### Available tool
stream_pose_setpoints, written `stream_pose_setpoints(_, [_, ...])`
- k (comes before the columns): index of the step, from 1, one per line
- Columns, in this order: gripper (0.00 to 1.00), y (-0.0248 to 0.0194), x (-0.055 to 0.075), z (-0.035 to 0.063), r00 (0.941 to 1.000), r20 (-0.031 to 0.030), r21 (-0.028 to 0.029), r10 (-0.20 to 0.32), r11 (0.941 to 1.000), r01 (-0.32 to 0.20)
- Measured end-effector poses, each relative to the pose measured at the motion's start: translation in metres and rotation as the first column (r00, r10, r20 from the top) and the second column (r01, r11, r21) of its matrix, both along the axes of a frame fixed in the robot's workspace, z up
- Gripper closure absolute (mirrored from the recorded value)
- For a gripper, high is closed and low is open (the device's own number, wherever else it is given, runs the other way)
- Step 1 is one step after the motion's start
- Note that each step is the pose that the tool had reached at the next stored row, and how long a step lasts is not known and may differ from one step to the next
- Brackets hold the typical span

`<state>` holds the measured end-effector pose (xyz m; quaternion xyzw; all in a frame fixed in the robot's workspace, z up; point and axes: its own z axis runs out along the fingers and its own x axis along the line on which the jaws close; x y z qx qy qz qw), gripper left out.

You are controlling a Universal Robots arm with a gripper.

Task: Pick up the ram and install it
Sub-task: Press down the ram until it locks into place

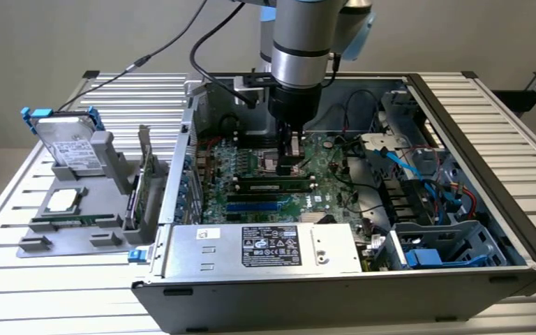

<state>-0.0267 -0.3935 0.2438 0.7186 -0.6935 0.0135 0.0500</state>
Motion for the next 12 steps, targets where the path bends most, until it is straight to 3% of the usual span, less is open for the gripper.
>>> stream_pose_setpoints(12, [0.9,0.0,0.0,0.0,1.0,0.0,0.0001,0.0,1.0,0.0])
